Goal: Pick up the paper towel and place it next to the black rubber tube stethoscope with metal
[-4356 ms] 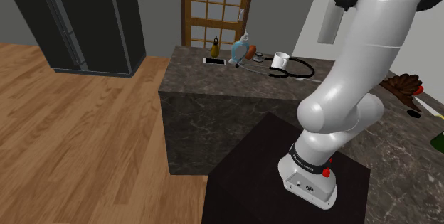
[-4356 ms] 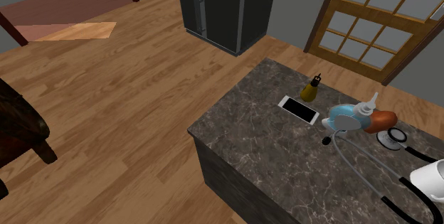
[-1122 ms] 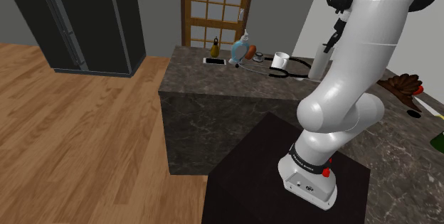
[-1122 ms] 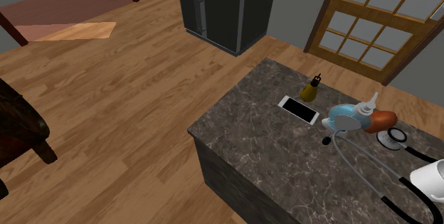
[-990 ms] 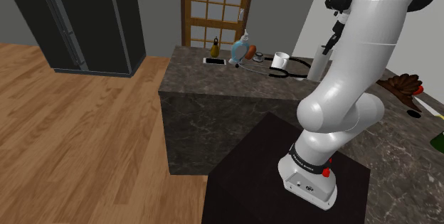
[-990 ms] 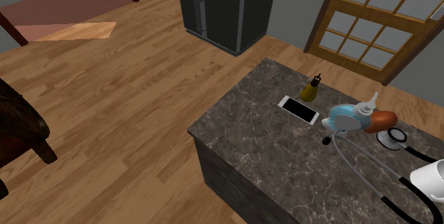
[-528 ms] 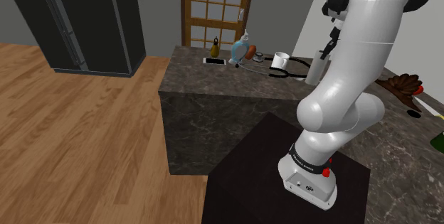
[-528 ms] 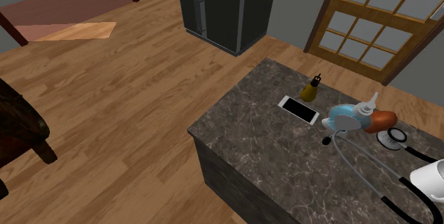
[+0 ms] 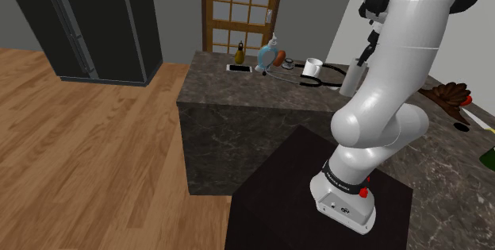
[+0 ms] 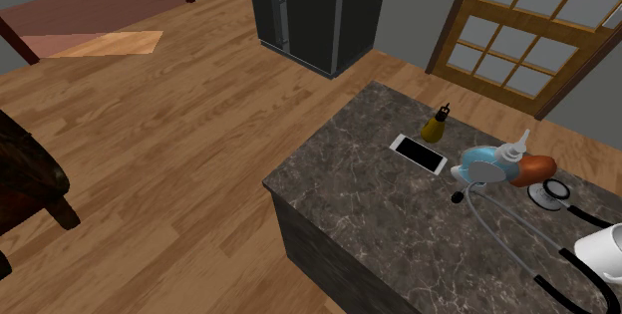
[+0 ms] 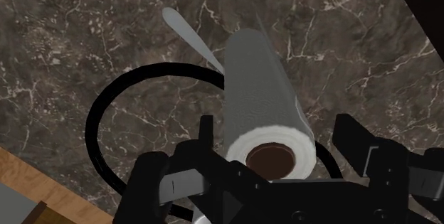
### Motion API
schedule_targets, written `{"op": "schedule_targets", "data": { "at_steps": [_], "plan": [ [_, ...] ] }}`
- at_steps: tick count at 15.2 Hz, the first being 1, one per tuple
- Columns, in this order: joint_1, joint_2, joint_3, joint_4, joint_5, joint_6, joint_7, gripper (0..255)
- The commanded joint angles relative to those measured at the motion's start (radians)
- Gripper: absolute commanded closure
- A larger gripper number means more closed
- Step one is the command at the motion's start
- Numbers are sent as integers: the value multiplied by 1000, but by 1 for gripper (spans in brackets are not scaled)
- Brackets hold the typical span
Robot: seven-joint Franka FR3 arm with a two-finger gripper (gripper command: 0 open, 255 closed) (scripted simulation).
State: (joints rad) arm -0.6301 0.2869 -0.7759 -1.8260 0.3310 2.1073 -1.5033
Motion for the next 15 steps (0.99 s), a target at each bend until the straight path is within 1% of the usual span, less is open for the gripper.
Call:
{"op": "schedule_targets", "data": {
  "at_steps": [1,4,8,15],
  "plan": [
    [0,0,0,0,0,0,0,0],
    [0,0,0,0,0,0,0,0],
    [15,-59,-23,62,-57,-101,37,0],
    [15,-60,-22,62,-58,-101,37,0]
  ]
}}
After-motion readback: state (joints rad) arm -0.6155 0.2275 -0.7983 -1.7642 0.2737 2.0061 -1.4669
